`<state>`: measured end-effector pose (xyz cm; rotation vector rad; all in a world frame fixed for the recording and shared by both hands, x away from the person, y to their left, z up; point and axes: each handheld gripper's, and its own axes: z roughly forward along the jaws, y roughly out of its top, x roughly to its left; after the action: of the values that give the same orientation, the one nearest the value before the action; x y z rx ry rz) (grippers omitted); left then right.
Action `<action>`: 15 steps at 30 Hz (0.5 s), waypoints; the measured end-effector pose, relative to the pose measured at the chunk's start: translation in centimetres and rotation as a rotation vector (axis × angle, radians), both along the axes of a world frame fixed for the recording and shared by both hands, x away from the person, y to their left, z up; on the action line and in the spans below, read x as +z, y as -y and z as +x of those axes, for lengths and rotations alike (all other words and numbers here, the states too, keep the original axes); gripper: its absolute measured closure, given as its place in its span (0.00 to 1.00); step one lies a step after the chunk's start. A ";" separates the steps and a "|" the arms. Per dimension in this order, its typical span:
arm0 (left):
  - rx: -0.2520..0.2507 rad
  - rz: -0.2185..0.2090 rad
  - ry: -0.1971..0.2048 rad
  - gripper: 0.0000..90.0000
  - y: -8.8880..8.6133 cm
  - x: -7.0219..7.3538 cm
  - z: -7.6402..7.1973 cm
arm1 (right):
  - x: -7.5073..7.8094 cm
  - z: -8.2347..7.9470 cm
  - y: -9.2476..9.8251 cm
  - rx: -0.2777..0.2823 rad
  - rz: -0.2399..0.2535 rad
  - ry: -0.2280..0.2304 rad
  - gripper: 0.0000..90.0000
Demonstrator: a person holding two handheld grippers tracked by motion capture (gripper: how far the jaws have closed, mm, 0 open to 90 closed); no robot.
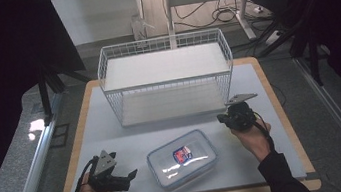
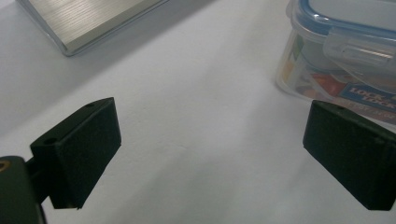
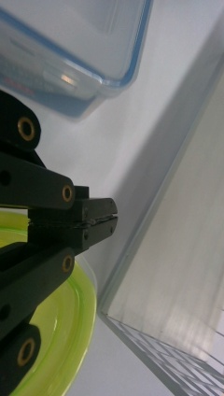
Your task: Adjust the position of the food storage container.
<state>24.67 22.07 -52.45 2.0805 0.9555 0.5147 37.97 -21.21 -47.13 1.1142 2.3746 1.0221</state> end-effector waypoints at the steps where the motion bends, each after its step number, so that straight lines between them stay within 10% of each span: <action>1: 0.000 -0.001 -0.001 0.05 0.0 0.0 0.0 | -0.1 0.0 0.1 0.005 0.002 -0.004 1.00; 15: -0.008 0.002 -0.010 0.05 0.2 0.0 0.0 | 0.2 -0.6 1.6 -0.012 0.008 -0.008 1.00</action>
<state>24.71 21.90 -52.49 2.0902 0.9529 0.5016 37.39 -22.85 -46.96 1.1370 2.3692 1.0260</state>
